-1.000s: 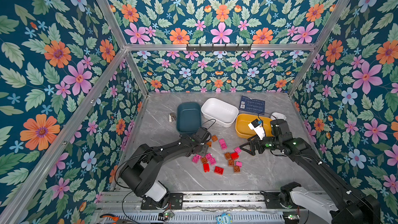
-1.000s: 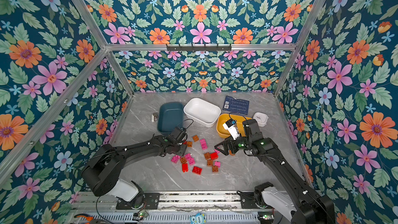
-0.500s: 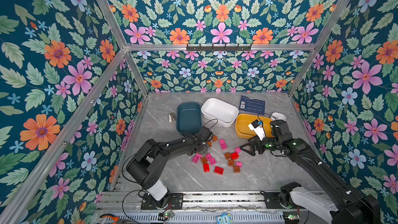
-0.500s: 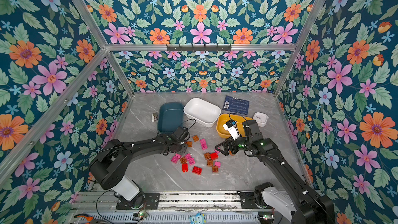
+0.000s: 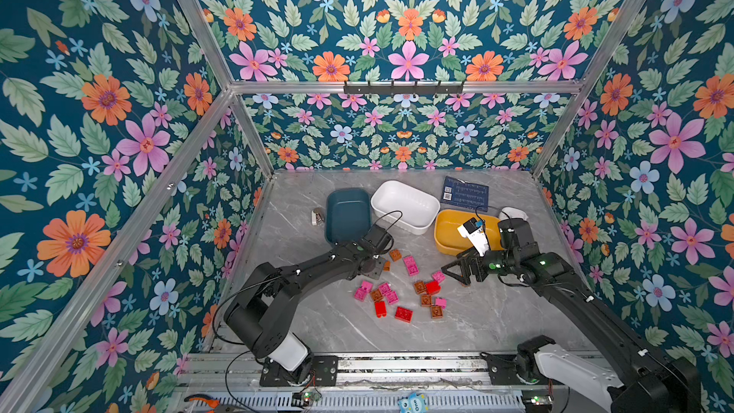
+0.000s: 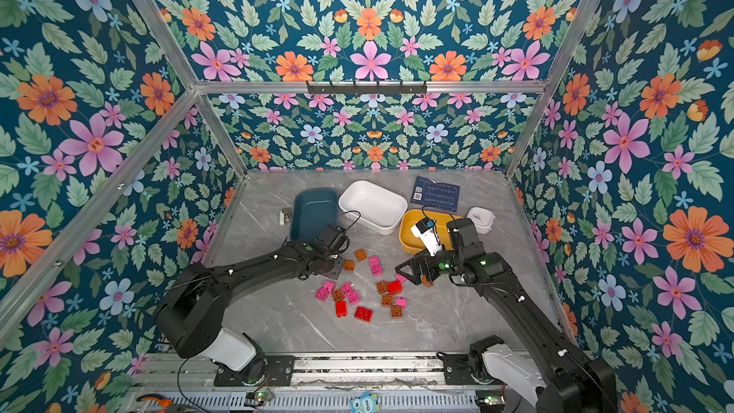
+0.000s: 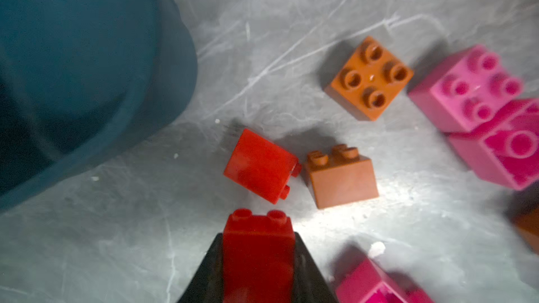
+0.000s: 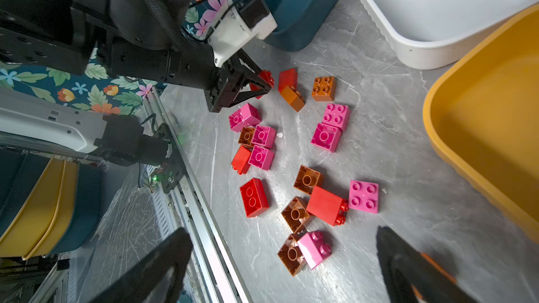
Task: Sort the legos into containers by color
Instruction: Place the lego in the container.
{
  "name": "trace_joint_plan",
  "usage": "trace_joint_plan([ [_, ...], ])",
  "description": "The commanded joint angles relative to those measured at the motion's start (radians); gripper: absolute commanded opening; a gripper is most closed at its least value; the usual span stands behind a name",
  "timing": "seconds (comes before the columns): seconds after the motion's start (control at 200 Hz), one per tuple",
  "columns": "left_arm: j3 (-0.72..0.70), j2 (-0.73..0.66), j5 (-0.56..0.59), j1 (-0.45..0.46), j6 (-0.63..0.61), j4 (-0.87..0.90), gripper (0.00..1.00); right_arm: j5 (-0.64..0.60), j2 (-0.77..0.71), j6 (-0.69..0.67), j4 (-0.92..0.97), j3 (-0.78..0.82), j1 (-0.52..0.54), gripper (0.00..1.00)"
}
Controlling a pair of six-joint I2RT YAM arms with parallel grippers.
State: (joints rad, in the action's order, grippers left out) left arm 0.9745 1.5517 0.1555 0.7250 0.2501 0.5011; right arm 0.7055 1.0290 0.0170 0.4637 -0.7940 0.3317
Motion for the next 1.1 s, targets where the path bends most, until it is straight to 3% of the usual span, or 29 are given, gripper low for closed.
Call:
trace_joint_plan([
  [0.0,0.072,-0.021,0.021,-0.028,0.01,0.118,0.33,0.026,0.004,0.021,-0.045,-0.01,0.0,0.99],
  [0.135,0.184,-0.002,0.039,-0.11,-0.025,0.127,0.32,0.012,0.012,0.017,-0.048,-0.023,0.001,0.99],
  [0.335,0.321,0.131,0.071,-0.235,-0.046,0.061,0.33,-0.006,0.016,0.019,-0.063,-0.029,0.0,0.99],
  [0.51,0.415,0.271,0.133,-0.352,0.043,-0.041,0.31,-0.028,0.023,0.026,-0.075,-0.03,0.0,0.99],
  [0.765,0.583,0.487,0.16,-0.415,0.09,-0.079,0.32,-0.043,0.039,0.025,-0.071,-0.032,0.001,0.99],
  [0.915,0.636,0.534,0.165,-0.423,0.079,-0.059,0.5,-0.05,0.043,0.013,-0.049,-0.036,0.0,0.99],
  [1.095,0.644,0.491,0.15,-0.422,0.092,-0.016,0.63,-0.065,0.043,-0.002,-0.04,-0.033,-0.002,0.99],
])
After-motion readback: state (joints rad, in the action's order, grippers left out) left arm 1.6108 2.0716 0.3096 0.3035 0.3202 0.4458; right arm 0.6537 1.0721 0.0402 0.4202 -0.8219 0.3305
